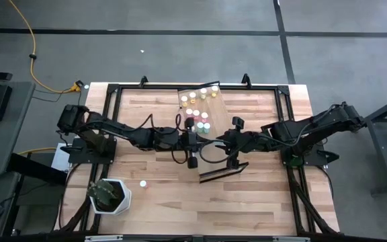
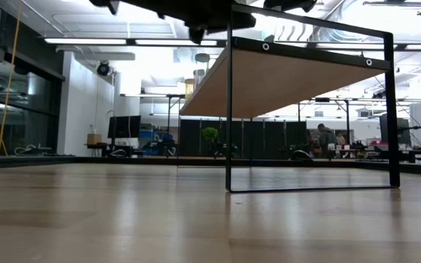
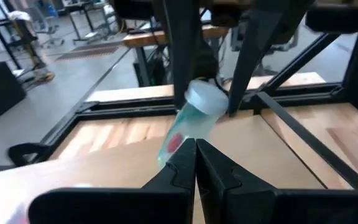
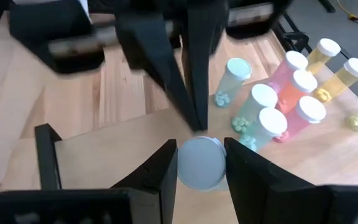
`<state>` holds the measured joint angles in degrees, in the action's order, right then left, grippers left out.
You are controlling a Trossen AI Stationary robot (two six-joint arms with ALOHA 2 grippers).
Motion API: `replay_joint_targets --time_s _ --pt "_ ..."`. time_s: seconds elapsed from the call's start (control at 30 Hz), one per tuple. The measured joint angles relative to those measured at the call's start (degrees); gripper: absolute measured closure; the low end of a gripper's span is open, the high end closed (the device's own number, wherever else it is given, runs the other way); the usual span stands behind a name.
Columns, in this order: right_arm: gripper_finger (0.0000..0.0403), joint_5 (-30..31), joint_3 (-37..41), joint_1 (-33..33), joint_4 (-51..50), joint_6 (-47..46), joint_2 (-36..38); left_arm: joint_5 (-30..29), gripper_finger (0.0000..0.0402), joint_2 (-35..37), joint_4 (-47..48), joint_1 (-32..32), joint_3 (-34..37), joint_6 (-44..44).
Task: Pick and place medicine bottles onto shelf by color
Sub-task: Put the blue pill bottle on the shelf aligned with the other blue pill bottles
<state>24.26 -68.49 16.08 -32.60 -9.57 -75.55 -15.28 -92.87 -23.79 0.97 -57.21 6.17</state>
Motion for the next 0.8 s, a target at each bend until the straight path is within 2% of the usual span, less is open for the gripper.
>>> replay_joint_targets --time_s 0.3,0.43,0.8 --pt "0.0299 0.1 0.0 -2.7 -0.3 0.3 0.0 -6.1 0.0402 9.1 11.4 2.2 0.1 0.1" --pt "0.0299 -0.7 0.1 -7.1 -0.9 -5.5 -0.3 -9.4 0.0402 12.9 12.5 4.5 0.9 1.4" --pt "0.0299 -16.1 0.2 -19.1 -2.5 -14.6 -1.2 -8.6 0.0401 22.9 0.2 6.1 11.3 1.5"
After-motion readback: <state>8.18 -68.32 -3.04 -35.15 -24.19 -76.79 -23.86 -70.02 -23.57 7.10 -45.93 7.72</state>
